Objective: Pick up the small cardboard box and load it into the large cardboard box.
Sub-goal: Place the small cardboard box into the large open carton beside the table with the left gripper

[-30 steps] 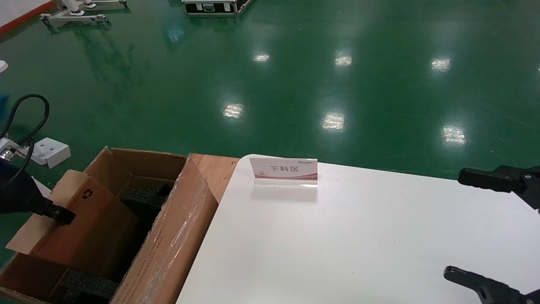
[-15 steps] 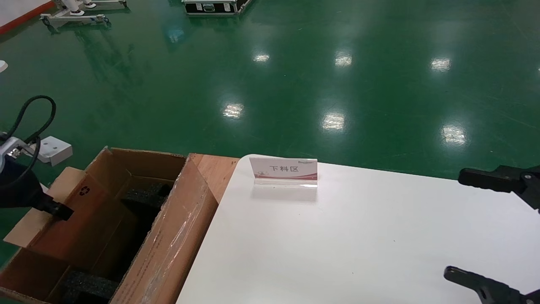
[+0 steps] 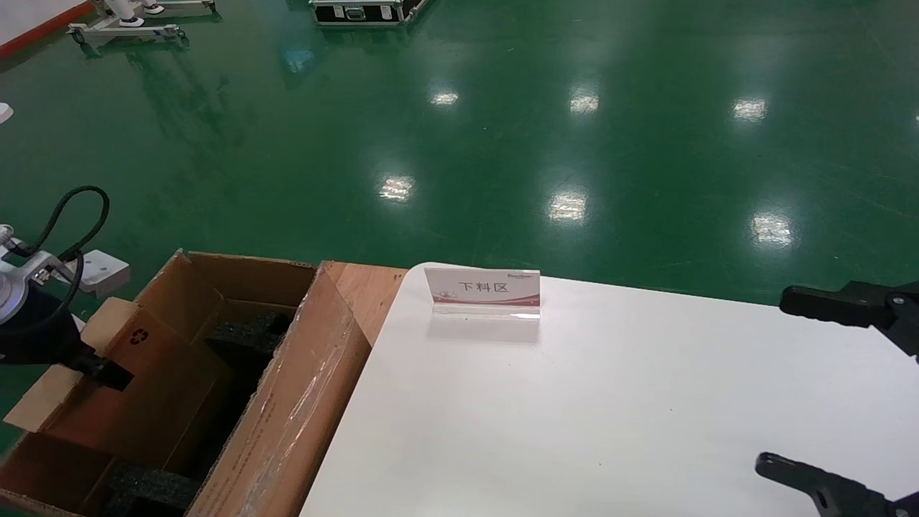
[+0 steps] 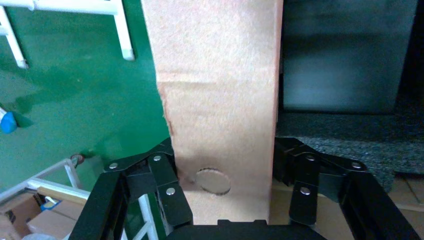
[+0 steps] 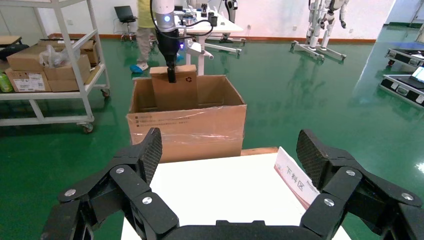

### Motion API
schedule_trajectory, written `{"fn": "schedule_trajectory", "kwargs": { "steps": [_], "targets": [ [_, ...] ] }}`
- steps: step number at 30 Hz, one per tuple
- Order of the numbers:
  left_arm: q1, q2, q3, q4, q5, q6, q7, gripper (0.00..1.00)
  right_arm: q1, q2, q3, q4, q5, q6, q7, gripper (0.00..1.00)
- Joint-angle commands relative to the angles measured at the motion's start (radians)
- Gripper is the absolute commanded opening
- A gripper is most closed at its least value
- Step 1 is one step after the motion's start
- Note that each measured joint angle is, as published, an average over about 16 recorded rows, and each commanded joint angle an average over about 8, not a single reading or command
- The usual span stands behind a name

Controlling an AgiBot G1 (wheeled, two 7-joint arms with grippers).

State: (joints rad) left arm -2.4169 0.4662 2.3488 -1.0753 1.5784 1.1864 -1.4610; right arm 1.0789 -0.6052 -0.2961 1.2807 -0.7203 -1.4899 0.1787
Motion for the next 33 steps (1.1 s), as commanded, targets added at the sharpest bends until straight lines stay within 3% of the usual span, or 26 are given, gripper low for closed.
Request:
{"fn": "schedule_trajectory", "kwargs": {
  "steps": [1,18,26,33],
  "targets": [
    [0.014,0.005,0.001,0.022,-0.007,-0.007,0.013,0.0,0.0,0.0,0.0,0.0,0.0,0.0,0.0,1.0],
    [0.146,0.079,-0.002,0.184,-0.1,-0.013,0.067,0.02,0.0,0.0,-0.001,0.0,0.001,0.0,-0.001,1.0],
    [0.182,0.112,-0.002,0.248,-0.121,-0.001,0.089,0.99,0.0,0.001,-0.001,0.0,0.001,0.001,-0.001,1.0],
    [0.184,0.114,-0.001,0.25,-0.121,0.002,0.09,1.0,0.0,0.001,-0.001,0.0,0.001,0.001,-0.001,1.0]
  ]
}}
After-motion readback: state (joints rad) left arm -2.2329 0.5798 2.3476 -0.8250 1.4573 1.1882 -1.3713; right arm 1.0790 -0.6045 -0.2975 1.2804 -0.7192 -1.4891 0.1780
